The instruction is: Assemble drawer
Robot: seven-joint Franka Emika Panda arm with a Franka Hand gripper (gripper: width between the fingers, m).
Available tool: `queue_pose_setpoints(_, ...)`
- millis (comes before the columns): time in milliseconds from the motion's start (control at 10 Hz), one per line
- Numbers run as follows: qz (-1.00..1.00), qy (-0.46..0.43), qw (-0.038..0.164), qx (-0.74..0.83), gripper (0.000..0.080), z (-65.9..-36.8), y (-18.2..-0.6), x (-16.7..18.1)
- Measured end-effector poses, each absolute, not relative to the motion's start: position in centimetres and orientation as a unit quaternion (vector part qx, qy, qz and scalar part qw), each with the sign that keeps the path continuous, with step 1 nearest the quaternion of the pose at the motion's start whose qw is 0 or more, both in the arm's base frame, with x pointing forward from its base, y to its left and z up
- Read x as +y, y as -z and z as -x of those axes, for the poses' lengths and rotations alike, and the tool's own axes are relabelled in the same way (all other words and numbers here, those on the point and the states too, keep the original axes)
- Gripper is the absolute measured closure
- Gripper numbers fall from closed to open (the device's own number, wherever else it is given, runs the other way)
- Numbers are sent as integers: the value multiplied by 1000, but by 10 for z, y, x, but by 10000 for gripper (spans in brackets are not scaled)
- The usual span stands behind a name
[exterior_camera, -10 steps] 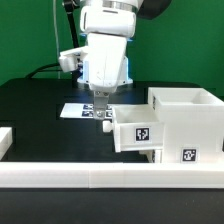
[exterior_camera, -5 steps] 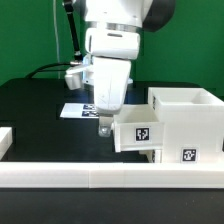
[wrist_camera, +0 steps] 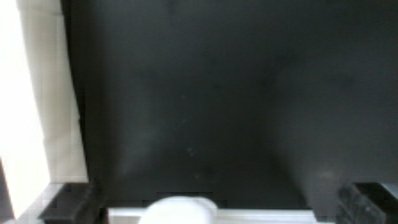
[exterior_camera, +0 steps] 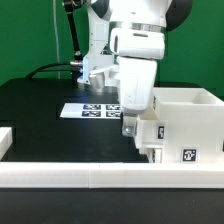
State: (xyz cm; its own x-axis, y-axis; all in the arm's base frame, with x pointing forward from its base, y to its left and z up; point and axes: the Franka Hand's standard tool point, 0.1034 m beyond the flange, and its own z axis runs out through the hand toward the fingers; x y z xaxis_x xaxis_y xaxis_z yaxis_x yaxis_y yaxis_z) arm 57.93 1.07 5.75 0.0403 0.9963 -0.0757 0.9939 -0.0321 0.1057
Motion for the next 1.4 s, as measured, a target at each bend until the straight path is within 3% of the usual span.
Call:
queue_pose_setpoints(1200, -714, -9, 64, 697, 151, -576, -59, 7)
queue_pose_setpoints(1400, -689, -7, 66, 721, 151, -593, -63, 9)
